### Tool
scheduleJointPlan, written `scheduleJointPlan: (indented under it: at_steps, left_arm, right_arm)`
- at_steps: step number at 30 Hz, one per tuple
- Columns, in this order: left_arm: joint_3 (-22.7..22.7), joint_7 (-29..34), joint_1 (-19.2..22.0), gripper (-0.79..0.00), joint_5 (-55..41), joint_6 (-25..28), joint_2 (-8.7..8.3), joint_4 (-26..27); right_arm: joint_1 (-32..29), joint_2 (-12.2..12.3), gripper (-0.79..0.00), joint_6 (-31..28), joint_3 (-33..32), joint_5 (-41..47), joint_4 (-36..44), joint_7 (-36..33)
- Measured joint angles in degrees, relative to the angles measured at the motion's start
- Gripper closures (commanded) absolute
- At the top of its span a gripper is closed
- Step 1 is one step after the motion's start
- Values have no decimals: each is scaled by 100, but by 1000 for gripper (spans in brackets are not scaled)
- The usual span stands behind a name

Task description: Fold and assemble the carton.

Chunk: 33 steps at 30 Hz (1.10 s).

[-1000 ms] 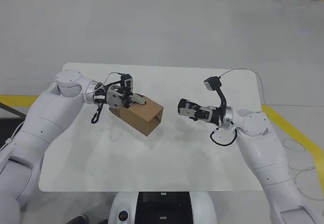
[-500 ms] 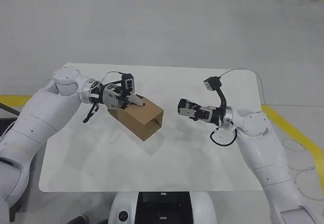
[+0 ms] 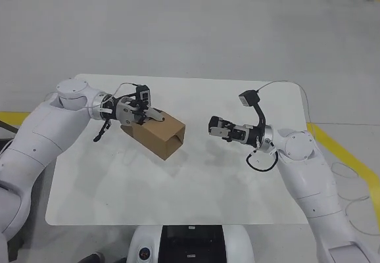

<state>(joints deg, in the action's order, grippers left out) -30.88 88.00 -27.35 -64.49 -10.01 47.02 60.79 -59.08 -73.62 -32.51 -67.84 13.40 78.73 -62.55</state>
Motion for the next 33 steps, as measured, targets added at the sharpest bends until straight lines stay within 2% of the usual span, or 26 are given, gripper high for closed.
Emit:
scheduleJointPlan:
  at_steps: [5, 10, 17, 23, 26, 33]
  left_arm:
    - [126, -88, 328, 0, 722, 345, 108, -364]
    - [127, -951, 486, 0, 1646, 440, 163, 30]
    - [-3, -2503, 232, 0, 2842, 31, 49, 1251]
    - [-72, -3442, -158, 0, 3989, -551, -118, 2337]
    - [-140, -3751, -354, 0, 4517, -907, -213, 2862]
    - [-198, -4038, -706, 0, 5449, -1706, -348, 3652]
  right_arm:
    - [0, 0, -785, 0, 0, 0, 0, 0]
    - [0, 0, -785, 0, 0, 0, 0, 0]
    - [0, 0, -785, 0, 0, 0, 0, 0]
    - [0, 0, -785, 0, 0, 0, 0, 0]
    - [0, 0, -785, 0, 0, 0, 0, 0]
    - [0, 0, -785, 0, 0, 0, 0, 0]
